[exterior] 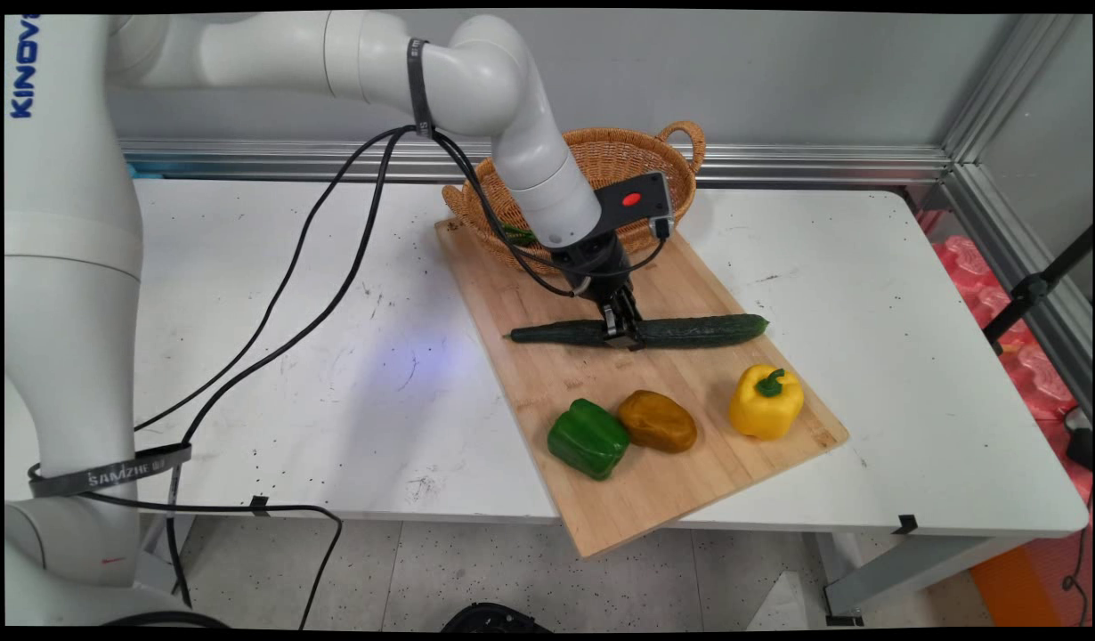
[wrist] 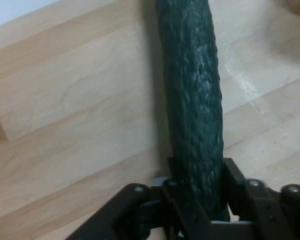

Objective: Place the picked object in the vegetable basket

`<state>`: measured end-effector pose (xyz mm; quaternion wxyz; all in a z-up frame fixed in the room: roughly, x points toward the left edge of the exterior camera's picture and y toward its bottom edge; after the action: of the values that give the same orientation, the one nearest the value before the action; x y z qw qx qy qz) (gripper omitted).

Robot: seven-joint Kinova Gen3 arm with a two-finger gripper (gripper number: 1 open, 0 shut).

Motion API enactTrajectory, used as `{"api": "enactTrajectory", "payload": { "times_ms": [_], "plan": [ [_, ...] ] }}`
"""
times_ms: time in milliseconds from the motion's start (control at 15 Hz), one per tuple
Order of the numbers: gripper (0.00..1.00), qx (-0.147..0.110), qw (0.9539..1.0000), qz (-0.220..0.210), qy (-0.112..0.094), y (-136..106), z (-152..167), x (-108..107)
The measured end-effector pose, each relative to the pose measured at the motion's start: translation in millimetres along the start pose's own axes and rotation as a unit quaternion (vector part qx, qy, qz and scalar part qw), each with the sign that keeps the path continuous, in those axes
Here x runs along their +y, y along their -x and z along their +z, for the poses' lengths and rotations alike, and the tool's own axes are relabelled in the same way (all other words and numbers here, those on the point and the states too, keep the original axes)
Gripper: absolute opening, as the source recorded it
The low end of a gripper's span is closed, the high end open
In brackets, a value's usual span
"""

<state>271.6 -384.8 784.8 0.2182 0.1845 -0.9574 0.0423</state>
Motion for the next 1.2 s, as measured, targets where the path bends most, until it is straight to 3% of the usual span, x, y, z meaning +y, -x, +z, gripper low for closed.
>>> {"api": "enactTrajectory", "payload": {
  "times_ms": [400, 867, 1200],
  "plan": [
    [0.00, 0.006, 0.9998, 0.016, -0.009, 3.7, -24.9, 1.8],
    [0.00, 0.038, 0.9988, 0.014, -0.027, 7.5, -113.3, 1.3],
    [0.00, 0.045, 0.9979, 0.013, -0.045, 12.5, -172.1, -7.6]
  ]
}}
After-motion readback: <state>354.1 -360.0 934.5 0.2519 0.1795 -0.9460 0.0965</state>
